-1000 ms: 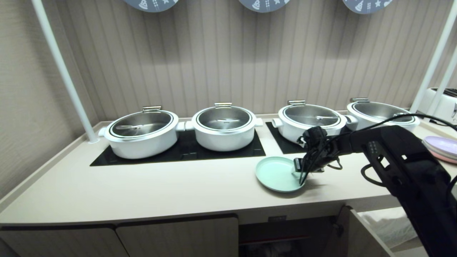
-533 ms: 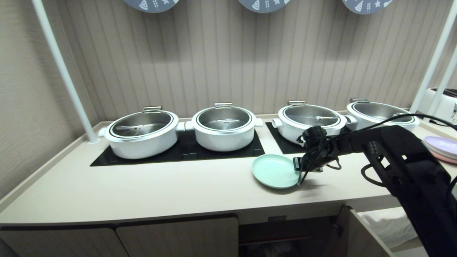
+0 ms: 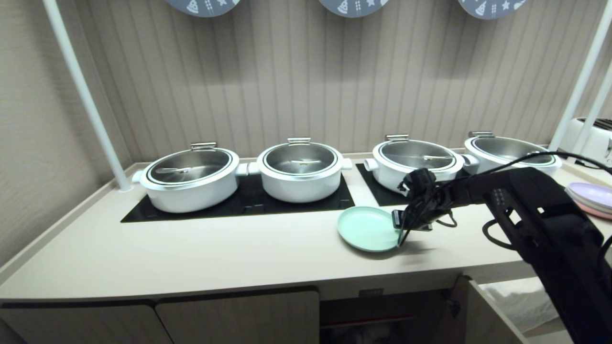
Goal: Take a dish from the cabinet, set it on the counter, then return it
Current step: Pick up the plate from the table
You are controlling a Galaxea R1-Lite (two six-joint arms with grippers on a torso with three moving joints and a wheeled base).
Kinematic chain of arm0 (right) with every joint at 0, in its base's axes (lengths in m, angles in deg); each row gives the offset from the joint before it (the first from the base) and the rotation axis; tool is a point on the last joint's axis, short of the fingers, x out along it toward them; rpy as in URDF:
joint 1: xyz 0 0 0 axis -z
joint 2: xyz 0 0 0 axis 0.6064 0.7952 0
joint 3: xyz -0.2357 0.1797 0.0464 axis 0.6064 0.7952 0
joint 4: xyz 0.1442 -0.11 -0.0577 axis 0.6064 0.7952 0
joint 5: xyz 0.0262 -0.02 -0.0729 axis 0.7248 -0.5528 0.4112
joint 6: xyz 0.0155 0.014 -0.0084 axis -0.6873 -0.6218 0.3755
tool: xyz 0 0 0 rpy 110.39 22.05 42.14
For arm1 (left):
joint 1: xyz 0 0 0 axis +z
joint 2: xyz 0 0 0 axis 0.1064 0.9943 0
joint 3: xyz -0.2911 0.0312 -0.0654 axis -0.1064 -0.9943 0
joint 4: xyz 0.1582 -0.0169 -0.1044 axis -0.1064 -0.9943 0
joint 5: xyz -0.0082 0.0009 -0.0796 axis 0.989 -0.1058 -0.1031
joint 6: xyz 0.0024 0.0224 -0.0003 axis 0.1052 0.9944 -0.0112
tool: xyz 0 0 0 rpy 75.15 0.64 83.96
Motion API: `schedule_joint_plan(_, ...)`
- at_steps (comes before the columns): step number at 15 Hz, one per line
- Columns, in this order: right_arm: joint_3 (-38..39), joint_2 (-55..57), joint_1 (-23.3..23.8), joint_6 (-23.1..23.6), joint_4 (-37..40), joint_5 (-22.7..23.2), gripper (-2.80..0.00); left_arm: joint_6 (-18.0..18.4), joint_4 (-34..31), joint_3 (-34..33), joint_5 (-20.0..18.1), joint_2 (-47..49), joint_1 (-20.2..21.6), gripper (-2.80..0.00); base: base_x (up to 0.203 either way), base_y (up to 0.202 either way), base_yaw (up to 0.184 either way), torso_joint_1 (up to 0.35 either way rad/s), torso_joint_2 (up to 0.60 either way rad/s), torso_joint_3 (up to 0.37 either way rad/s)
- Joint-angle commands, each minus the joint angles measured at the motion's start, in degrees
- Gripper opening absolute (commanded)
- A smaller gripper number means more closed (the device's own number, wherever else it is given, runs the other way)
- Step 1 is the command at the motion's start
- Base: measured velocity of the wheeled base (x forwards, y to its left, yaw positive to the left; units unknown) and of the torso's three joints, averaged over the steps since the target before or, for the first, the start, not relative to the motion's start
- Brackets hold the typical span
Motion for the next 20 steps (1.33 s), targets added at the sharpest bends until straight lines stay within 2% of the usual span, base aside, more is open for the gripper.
schedule_joint_plan(1, 0.3, -0.88, -0.3, -0.46, -0.01, 0.08, -2.8, 0.02, 0.01, 0.0, 0.0, -0.02, 0.01, -2.8, 0.0, 0.0, 0.0, 0.0, 0.0, 0.0)
schedule_joint_plan(3, 0.62, -2.08, -0.58, -1.01, 0.15, -0.06, -2.8, 0.02, 0.01, 0.0, 0.0, -0.02, 0.0, -2.8, 0.0, 0.0, 0.0, 0.0, 0.0, 0.0)
schedule_joint_plan(6, 1.94, -4.45, -1.0, -4.59, 0.16, -0.36, -2.8, 0.02, 0.01, 0.0, 0.0, -0.02, -0.02, -2.8, 0.0, 0.0, 0.0, 0.0, 0.0, 0.0)
schedule_joint_plan(11, 8.85, -10.17, -1.01, -6.52, -0.17, -3.08, -2.8, 0.02, 0.01, 0.0, 0.0, -0.02, 0.04, -2.8, 0.0, 0.0, 0.0, 0.0, 0.0, 0.0)
schedule_joint_plan(20, 17.59, -18.53, -1.62, -18.63, -0.31, -4.93, -2.8, 0.02, 0.01, 0.0, 0.0, -0.02, 0.05, -2.8, 0.0, 0.0, 0.0, 0.0, 0.0, 0.0)
